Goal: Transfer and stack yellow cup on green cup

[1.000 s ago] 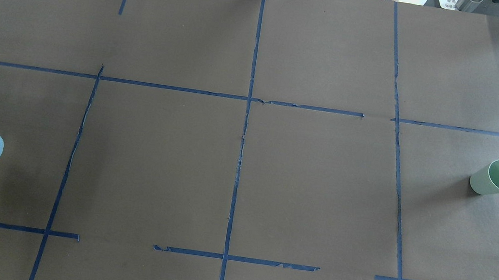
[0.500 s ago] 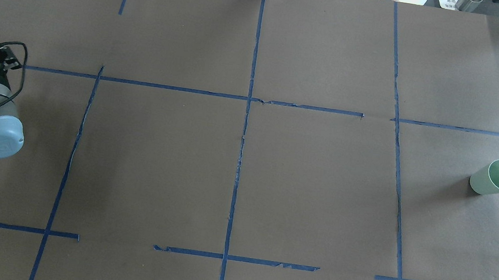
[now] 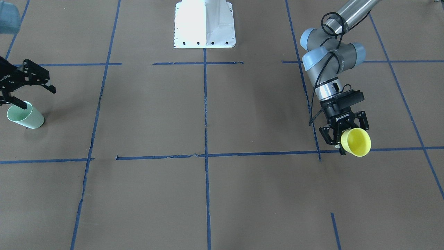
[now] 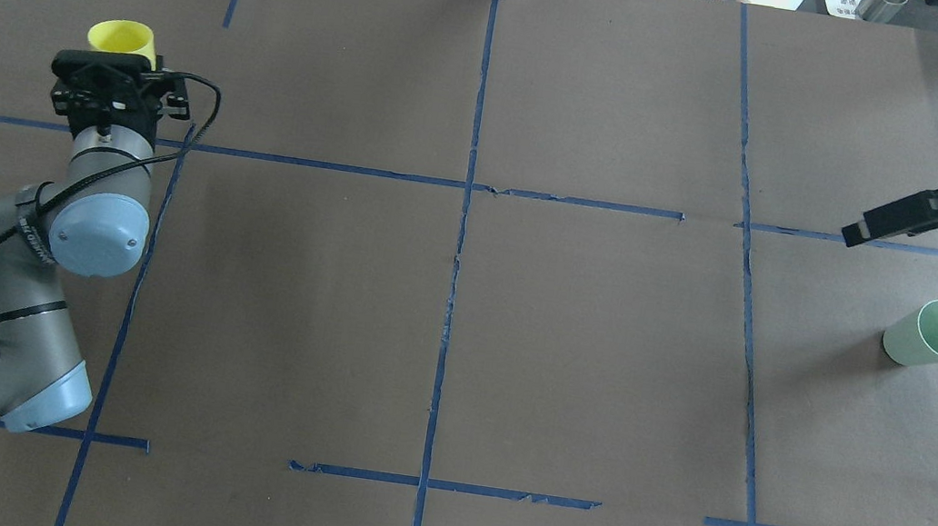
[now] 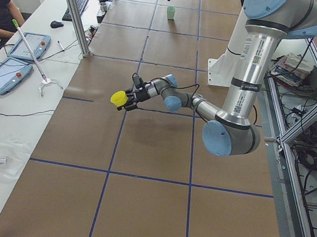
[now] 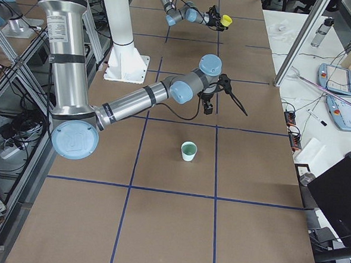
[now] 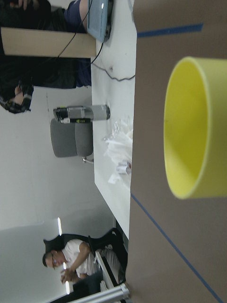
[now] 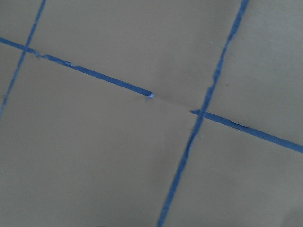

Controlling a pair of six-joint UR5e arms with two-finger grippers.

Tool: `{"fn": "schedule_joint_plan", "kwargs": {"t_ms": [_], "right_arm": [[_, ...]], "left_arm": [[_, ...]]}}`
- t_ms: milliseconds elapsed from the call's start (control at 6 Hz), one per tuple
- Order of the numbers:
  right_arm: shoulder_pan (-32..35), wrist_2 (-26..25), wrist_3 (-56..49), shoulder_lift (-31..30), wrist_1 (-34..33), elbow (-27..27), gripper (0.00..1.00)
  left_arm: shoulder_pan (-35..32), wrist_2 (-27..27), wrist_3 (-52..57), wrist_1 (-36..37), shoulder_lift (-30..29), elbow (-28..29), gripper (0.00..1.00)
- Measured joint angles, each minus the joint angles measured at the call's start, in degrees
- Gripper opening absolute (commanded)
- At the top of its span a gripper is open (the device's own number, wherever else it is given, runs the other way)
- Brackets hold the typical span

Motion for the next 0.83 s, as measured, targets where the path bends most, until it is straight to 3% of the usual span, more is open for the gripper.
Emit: {"fn": "schedule_joint_plan", "kwargs": {"t_ms": [333, 833], "right_arm": [[-7.34, -6.66, 11.52, 7.91, -0.25, -0.18, 1.00], [-15.30, -12.32, 26.96, 17.48, -0.82, -2.29, 1.00]], "left_arm": [[3.22, -8.02, 12.56, -13.88, -3.87, 0.23, 0.04], [7.60, -24.69, 27.64, -33.35, -7.99, 0.97, 0.06]]}}
